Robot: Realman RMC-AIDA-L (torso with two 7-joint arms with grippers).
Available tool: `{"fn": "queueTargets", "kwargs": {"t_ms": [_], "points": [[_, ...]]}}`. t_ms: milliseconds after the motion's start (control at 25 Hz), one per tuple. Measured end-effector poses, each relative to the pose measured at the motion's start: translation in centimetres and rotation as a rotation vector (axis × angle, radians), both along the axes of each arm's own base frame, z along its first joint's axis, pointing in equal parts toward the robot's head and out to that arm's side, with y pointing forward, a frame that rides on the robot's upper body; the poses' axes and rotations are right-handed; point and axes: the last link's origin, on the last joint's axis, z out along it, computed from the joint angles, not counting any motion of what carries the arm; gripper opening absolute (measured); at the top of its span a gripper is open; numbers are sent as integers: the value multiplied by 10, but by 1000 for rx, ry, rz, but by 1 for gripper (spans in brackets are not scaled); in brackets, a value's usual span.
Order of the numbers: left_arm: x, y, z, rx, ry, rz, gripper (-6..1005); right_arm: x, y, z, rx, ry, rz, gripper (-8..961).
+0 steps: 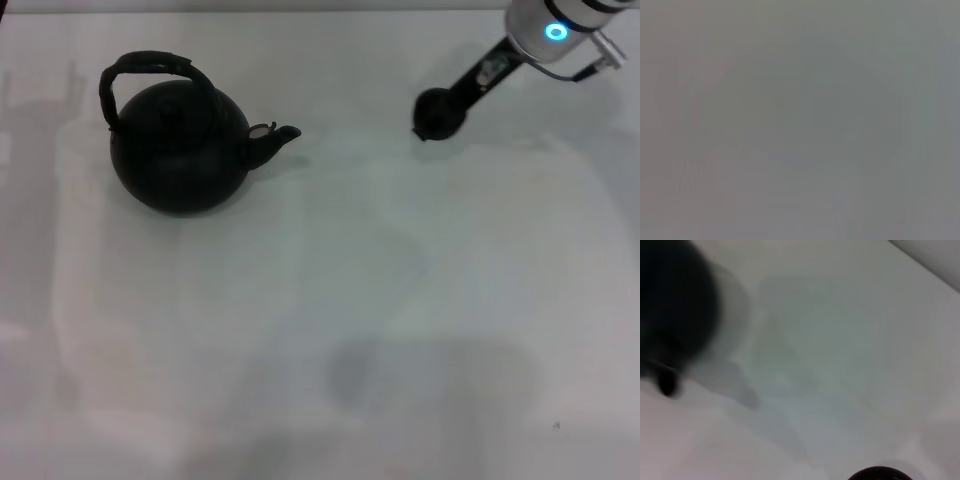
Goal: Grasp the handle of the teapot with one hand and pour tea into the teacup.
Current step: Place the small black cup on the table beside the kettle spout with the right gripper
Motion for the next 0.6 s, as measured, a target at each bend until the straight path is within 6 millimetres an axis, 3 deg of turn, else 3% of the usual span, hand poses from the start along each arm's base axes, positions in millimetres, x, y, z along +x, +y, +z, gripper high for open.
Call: {"fn": "queueTargets", "kwargs": {"t_ms": [360,600], "points": [[-1,1,1,-1,4,2,879,-48,-24,-49,-188,-98,208,736],[-1,1,3,4,9,0,879,-62,-36,-60,-260,-104,253,742]]}}
